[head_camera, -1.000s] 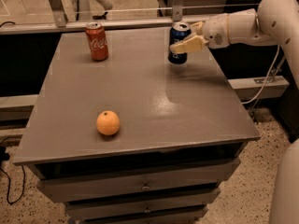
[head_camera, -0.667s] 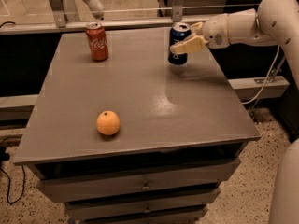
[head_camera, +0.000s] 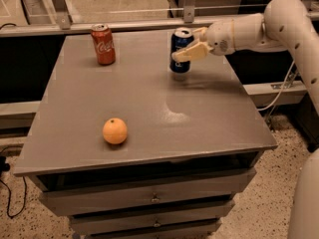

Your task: Move pepsi can near orange

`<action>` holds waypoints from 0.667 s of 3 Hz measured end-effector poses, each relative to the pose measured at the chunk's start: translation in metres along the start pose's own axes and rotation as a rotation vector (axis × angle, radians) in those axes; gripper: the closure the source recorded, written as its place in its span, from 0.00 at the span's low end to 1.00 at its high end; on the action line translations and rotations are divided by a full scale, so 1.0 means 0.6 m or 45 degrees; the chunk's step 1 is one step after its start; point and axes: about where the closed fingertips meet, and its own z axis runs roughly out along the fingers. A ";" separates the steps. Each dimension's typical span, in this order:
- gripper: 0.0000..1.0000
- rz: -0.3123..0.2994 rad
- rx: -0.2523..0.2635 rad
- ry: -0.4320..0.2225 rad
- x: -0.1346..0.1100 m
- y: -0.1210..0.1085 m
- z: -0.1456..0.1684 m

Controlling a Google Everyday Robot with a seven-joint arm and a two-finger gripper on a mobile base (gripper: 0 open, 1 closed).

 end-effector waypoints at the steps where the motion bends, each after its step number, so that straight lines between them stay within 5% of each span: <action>1: 1.00 -0.007 -0.057 -0.026 -0.011 0.045 0.031; 2: 1.00 -0.026 -0.137 -0.033 -0.037 0.113 0.069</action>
Offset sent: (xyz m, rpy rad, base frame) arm -0.0947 0.1143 0.0010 0.0123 0.0294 0.1957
